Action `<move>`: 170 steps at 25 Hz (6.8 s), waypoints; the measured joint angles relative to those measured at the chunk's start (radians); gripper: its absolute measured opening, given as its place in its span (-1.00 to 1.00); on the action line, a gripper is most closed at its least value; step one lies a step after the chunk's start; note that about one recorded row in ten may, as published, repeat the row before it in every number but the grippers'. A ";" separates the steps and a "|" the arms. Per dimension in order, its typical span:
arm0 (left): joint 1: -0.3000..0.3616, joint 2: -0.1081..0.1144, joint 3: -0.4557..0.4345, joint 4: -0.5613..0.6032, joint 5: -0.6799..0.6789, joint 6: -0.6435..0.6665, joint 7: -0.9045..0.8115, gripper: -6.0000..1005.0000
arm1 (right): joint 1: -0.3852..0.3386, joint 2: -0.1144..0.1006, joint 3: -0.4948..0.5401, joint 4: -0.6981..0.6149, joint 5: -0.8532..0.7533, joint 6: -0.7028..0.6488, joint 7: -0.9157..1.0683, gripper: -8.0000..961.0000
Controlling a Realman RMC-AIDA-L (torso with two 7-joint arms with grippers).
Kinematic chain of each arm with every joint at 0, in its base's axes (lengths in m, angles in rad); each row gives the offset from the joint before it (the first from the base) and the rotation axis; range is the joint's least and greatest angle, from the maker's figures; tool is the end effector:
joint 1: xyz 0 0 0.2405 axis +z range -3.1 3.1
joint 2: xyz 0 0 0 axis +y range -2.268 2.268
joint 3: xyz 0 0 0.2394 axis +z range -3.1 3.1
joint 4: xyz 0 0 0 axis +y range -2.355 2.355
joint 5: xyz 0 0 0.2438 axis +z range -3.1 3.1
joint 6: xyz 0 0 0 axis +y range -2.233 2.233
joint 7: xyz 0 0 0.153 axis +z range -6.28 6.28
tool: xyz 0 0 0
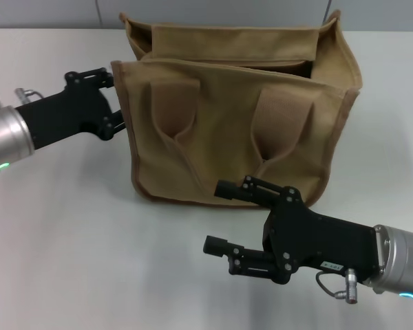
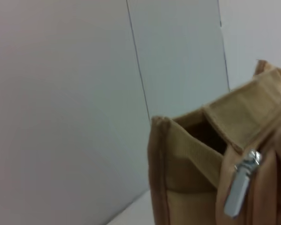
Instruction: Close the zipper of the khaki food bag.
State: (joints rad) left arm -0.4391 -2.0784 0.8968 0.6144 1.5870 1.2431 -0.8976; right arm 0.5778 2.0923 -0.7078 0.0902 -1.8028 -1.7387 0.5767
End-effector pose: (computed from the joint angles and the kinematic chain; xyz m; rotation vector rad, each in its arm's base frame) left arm -0.2820 0.3765 -0.0007 -2.3988 -0.1956 -0.6021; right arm 0.2308 0.2416 -0.1040 -2.6771 0.2778 1.3606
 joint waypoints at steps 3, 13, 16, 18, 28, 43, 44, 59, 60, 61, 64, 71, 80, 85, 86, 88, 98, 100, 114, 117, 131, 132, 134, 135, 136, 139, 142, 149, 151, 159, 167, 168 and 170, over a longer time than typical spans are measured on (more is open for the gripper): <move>-0.008 0.000 0.000 -0.013 -0.050 -0.001 0.000 0.01 | -0.002 0.000 0.004 0.000 0.000 0.000 0.000 0.59; 0.029 0.003 0.003 -0.033 -0.222 0.064 0.005 0.01 | -0.005 0.000 0.021 -0.009 0.000 0.002 0.000 0.59; 0.031 0.003 0.004 -0.044 -0.223 0.065 0.006 0.01 | 0.000 0.000 0.027 -0.009 0.000 0.004 -0.003 0.59; 0.032 0.003 0.003 -0.050 -0.224 0.065 0.015 0.00 | 0.002 0.000 0.028 -0.009 0.001 0.007 -0.006 0.59; 0.031 0.003 0.013 -0.112 -0.255 0.093 0.088 -0.01 | 0.005 0.000 0.028 -0.009 0.000 0.011 -0.008 0.59; 0.042 0.005 0.001 -0.121 -0.351 0.135 0.083 0.22 | 0.005 0.000 0.030 -0.009 0.000 0.011 -0.012 0.59; 0.042 0.004 0.001 -0.121 -0.353 0.133 0.083 0.23 | 0.005 0.000 0.030 -0.009 0.000 0.011 -0.012 0.59; 0.046 0.009 0.044 -0.110 -0.271 0.139 0.055 0.25 | 0.002 0.000 0.030 -0.009 0.000 0.023 -0.012 0.59; 0.049 0.010 0.036 -0.110 -0.274 0.143 0.052 0.25 | 0.002 0.000 0.030 -0.009 0.000 0.026 -0.012 0.59; 0.050 0.010 0.028 -0.110 -0.276 0.147 0.048 0.25 | 0.002 0.000 0.030 -0.009 0.000 0.026 -0.012 0.59; 0.053 0.008 -0.006 -0.110 -0.282 0.152 0.031 0.25 | 0.004 0.000 0.030 -0.009 0.000 0.027 -0.012 0.59; 0.053 0.001 -0.008 -0.123 -0.306 0.150 0.069 0.26 | 0.005 0.000 0.030 -0.007 0.000 0.027 -0.012 0.59; 0.049 0.000 0.000 -0.181 -0.363 0.158 0.148 -0.30 | -0.004 0.000 0.030 -0.001 0.000 0.021 -0.012 0.59; 0.051 0.000 0.000 -0.183 -0.365 0.161 0.149 -0.50 | -0.007 0.000 0.030 -0.001 0.000 0.016 -0.012 0.59; 0.051 0.000 0.000 -0.183 -0.365 0.161 0.149 -0.53 | -0.007 0.000 0.030 0.000 0.000 0.015 -0.012 0.59; 0.052 0.000 0.001 -0.183 -0.365 0.165 0.149 -0.61 | -0.007 0.000 0.030 0.002 0.000 0.014 -0.012 0.59; 0.036 0.001 0.000 -0.177 -0.390 0.258 0.070 -0.90 | -0.061 -0.002 0.184 0.003 0.000 -0.144 0.017 0.59; 0.029 0.001 0.000 -0.176 -0.393 0.277 0.063 -0.90 | -0.074 -0.003 0.237 -0.002 0.000 -0.159 0.016 0.59; -0.008 -0.002 0.039 -0.123 -0.440 0.362 -0.092 -0.89 | 0.015 -0.006 0.391 -0.049 0.001 -0.110 0.287 0.59; -0.009 -0.002 0.089 -0.113 -0.460 0.366 -0.104 -0.89 | 0.041 -0.007 0.386 -0.081 -0.001 -0.086 0.372 0.59; -0.020 -0.002 0.254 -0.069 -0.571 0.326 -0.087 -0.89 | 0.149 -0.001 0.337 -0.069 -0.014 0.004 0.533 0.58; -0.021 -0.002 0.261 -0.066 -0.578 0.324 -0.087 -0.89 | 0.149 -0.001 0.339 -0.065 -0.013 0.012 0.535 0.58; -0.023 -0.002 0.280 -0.049 -0.588 0.315 -0.087 -0.89 | 0.149 0.000 0.348 -0.050 -0.004 0.024 0.537 0.58; -0.023 -0.002 0.290 -0.039 -0.589 0.308 -0.088 -0.89 | 0.150 0.000 0.352 -0.041 0.001 0.028 0.537 0.58; -0.024 -0.002 0.300 -0.029 -0.590 0.301 -0.089 -0.89 | 0.152 0.000 0.357 -0.032 0.005 0.031 0.537 0.58; -0.033 -0.002 0.343 -0.011 -0.614 0.266 -0.093 -0.89 | 0.168 0.000 0.359 -0.016 0.007 0.038 0.537 0.58; -0.038 -0.002 0.389 0.011 -0.649 0.212 -0.094 -0.89 | 0.183 0.000 0.352 -0.003 0.005 0.057 0.538 0.58; -0.040 -0.002 0.399 0.033 -0.658 0.186 -0.097 -0.89 | 0.181 0.000 0.364 0.006 0.006 0.090 0.537 0.58; -0.042 -0.002 0.399 0.033 -0.658 0.186 -0.098 -0.89 | 0.181 0.000 0.366 0.006 0.007 0.098 0.538 0.58; -0.045 -0.002 0.399 0.034 -0.658 0.185 -0.098 -0.89 | 0.179 0.000 0.370 0.007 0.009 0.097 0.535 0.58; -0.047 -0.002 0.402 0.025 -0.668 0.185 -0.093 -0.89 | 0.184 0.000 0.377 0.005 0.010 0.113 0.507 0.22; -0.047 -0.002 0.402 0.025 -0.668 0.185 -0.093 -0.89 | 0.184 0.000 0.381 0.005 0.010 0.114 0.506 0.14; -0.047 -0.002 0.404 0.024 -0.669 0.185 -0.094 -0.89 | 0.184 0.000 0.392 0.006 0.010 0.114 0.506 0.04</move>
State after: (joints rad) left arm -0.4864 -2.0801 1.3013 0.6385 0.9184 1.4280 -0.9919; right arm 0.7617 2.0923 -0.3161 0.0965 -1.7929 -1.6247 1.0829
